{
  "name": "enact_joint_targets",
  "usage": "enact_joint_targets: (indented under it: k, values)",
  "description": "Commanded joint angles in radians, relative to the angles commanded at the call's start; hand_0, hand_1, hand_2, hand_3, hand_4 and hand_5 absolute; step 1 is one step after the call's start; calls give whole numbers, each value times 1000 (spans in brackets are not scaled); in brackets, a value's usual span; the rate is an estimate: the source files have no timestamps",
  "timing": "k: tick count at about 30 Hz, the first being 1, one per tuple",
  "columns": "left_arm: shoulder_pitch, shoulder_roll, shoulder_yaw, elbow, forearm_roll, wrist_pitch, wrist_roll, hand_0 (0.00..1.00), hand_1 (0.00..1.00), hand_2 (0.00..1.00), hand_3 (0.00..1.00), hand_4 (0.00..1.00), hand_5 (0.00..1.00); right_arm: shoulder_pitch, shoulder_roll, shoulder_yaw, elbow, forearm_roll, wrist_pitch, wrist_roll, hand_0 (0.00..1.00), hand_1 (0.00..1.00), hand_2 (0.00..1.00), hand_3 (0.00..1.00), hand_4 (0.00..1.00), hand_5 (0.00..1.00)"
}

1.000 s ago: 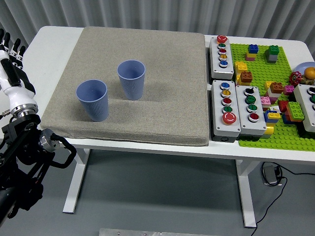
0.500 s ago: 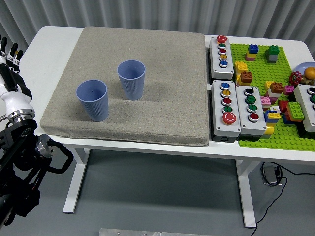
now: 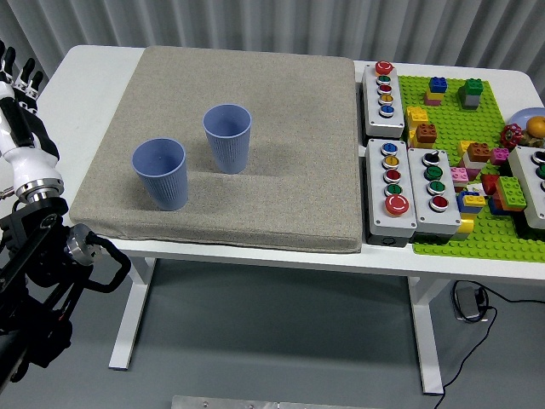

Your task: Pick cup pour cup place

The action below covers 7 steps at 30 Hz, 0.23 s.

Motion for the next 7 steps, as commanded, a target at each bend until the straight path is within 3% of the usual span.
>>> enact_joint_targets:
  k: [7]
  values:
    - [9, -3, -8, -4, -1, -1, -1, 813, 846, 940, 912, 847, 998, -3, 4, 4, 0, -16, -3, -7, 671, 550, 495, 543, 60, 403]
